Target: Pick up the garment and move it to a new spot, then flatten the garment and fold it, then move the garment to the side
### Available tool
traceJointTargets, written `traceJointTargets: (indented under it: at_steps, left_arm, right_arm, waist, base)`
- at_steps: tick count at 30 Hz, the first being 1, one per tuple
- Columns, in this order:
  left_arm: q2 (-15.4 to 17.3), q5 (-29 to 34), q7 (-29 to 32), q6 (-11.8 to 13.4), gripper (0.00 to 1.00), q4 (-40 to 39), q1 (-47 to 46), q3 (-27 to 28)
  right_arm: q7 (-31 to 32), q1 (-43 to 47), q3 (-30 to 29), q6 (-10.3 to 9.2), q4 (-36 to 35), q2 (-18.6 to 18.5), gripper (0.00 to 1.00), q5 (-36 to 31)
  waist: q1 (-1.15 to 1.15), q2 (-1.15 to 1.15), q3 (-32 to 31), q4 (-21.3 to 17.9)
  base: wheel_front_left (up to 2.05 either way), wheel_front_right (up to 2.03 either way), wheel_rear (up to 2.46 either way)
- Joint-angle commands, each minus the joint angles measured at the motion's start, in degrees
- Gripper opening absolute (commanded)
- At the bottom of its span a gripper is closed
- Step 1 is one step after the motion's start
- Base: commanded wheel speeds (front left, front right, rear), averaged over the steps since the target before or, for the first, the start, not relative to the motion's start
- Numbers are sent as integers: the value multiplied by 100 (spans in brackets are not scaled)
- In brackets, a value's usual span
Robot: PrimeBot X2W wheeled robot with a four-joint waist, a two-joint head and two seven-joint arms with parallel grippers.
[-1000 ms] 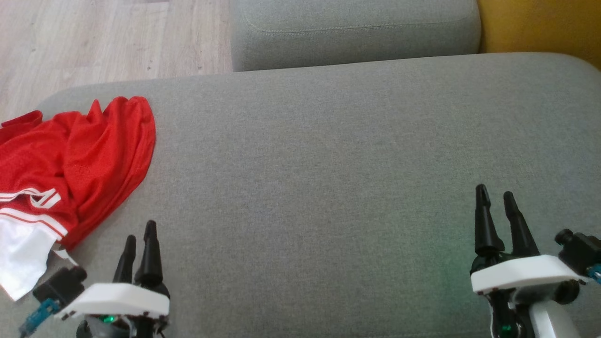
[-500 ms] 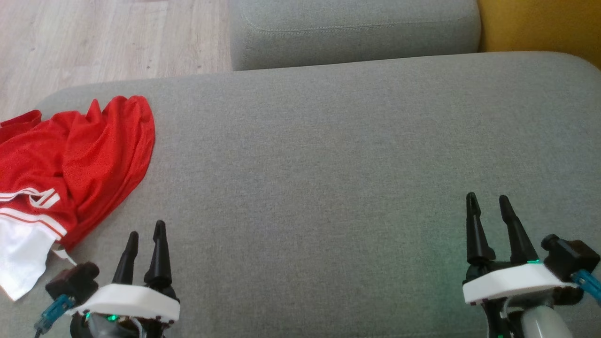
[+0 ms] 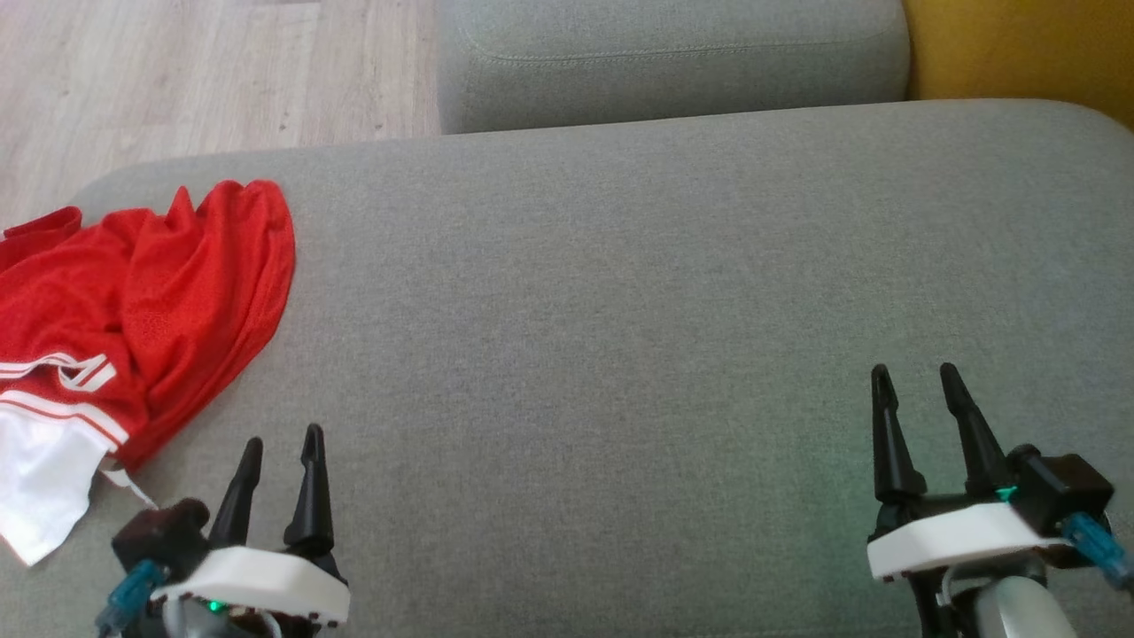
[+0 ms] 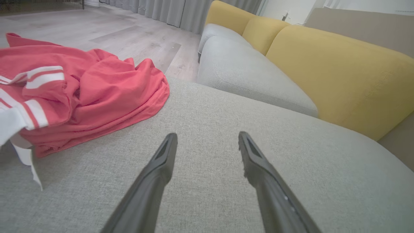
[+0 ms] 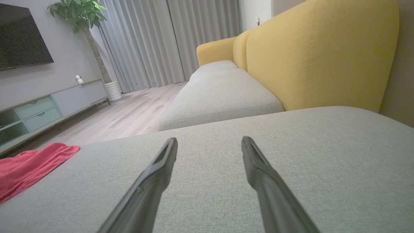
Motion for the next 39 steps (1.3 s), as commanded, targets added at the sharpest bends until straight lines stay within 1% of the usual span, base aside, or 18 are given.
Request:
traceJointTargets:
  at_steps: [1,13,18,21,28,39]
  left_arm:
    - [88,160,-98,-13,100,-214,-159,112]
    - [94,983,-299,-4,100,-257,-107,78]
    - [96,1261,-374,12,100,-266,-77,76]
    - [96,1225,-374,34,100,-256,-61,66]
    - [96,1191,-374,46,100,-215,-63,77]
    - [96,1073,-374,24,100,-94,-72,116]
  right_arm:
    - [-88,-97,118,-4,-199,-48,100,-174]
    - [-292,-79,113,-4,-162,-52,100,-833]
    - [-369,-69,76,-4,-39,-53,100,-787]
    - [-369,-76,68,-4,85,-53,100,-631]
    - [-369,-116,90,-4,199,-53,100,-606]
    - [-369,-119,325,-4,334,-53,100,-445]
  waist:
    - [0,0,3,1]
    - [0,0,-1,2]
    - [0,0,-5,2]
    - [0,0,-3,3]
    - [0,0,6,7]
    - [0,0,-38,22]
  base:
    - [0,0,0]
    - [0,0,0]
    - [0,0,0]
    - [0,0,0]
    - [0,0,0]
    - [0,0,0]
